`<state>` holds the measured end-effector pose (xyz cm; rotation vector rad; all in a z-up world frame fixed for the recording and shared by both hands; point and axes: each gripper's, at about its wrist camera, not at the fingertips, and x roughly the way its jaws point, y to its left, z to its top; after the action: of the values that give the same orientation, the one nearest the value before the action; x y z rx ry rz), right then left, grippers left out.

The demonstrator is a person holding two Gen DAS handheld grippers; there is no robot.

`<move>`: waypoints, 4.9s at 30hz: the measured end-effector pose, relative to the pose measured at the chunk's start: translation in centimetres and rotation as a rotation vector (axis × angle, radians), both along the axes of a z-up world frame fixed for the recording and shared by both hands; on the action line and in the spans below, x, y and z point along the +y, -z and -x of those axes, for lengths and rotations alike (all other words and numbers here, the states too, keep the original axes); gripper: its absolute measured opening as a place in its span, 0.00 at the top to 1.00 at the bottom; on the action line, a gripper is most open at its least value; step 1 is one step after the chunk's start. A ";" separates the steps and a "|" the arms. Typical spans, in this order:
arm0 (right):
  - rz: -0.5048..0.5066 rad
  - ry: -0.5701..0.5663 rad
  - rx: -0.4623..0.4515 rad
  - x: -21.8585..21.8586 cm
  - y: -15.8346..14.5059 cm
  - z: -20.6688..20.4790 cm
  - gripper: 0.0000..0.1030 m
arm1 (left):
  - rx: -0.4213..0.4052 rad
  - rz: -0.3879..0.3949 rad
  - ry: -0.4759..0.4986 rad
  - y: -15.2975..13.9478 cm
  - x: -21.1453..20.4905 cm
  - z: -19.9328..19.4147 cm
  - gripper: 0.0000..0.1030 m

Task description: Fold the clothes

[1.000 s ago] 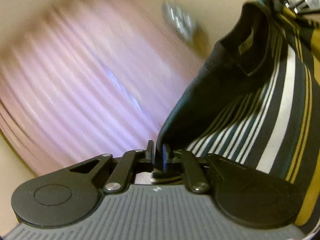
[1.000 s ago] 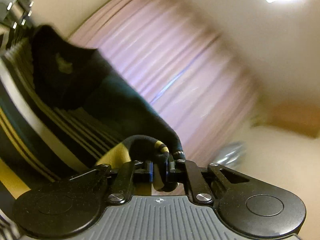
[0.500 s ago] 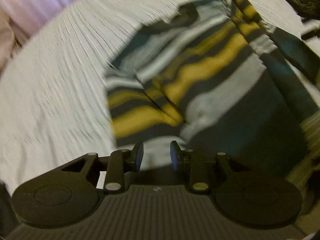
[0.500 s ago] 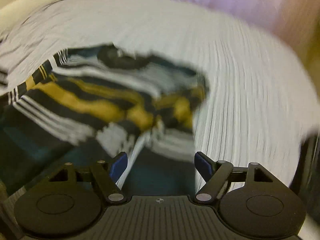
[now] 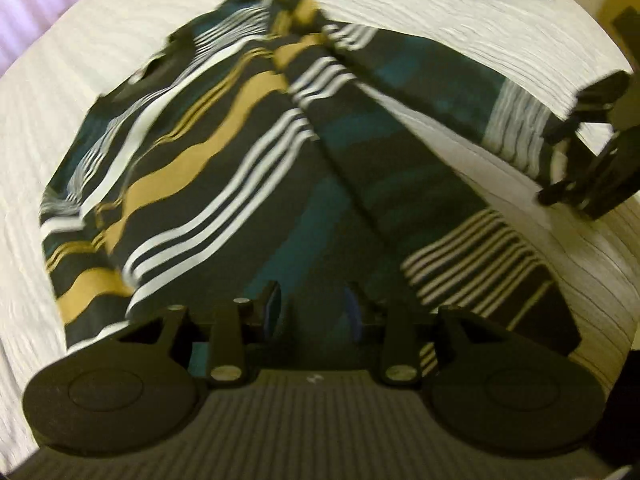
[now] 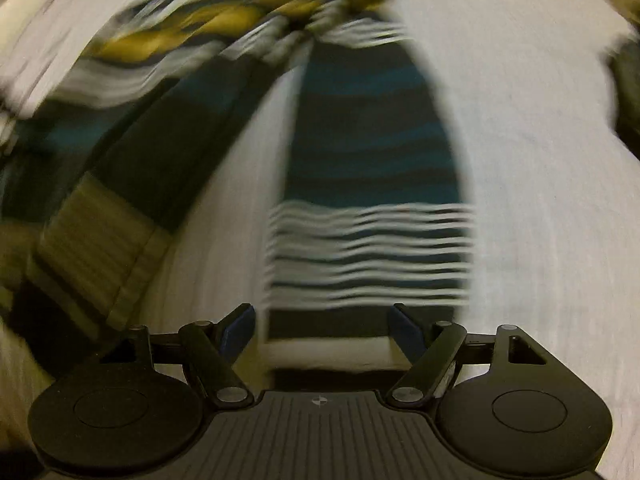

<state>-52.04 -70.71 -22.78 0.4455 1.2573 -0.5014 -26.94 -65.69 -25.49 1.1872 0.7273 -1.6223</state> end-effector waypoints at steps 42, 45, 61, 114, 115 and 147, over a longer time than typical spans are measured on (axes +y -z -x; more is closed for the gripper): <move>-0.376 0.223 -0.325 5.5 -0.9 -1.1 0.18 | -0.106 -0.027 -0.046 -2.1 13.3 -5.3 0.61; -0.375 0.250 -0.282 7.2 0.7 -3.0 0.18 | -0.099 -0.032 -0.064 -1.6 15.5 -6.8 0.61; -0.068 0.542 -0.144 3.2 -6.8 8.0 0.97 | 0.064 0.034 -0.039 -1.5 19.7 -7.7 0.59; -0.172 0.387 -0.103 0.5 -0.8 9.9 0.35 | 0.115 0.006 -0.523 1.2 18.5 -3.5 0.46; -0.177 0.399 -0.110 0.5 -0.8 10.0 0.35 | 0.139 -0.003 -0.552 1.3 18.8 -3.8 0.46; -0.347 0.416 -0.179 -2.0 0.3 10.7 0.35 | 0.281 -0.086 -0.484 3.6 18.5 -3.5 0.86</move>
<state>-62.76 -72.74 -23.11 1.0362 1.0804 -0.5781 -23.40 -47.21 -29.06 0.7649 1.1730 -1.3645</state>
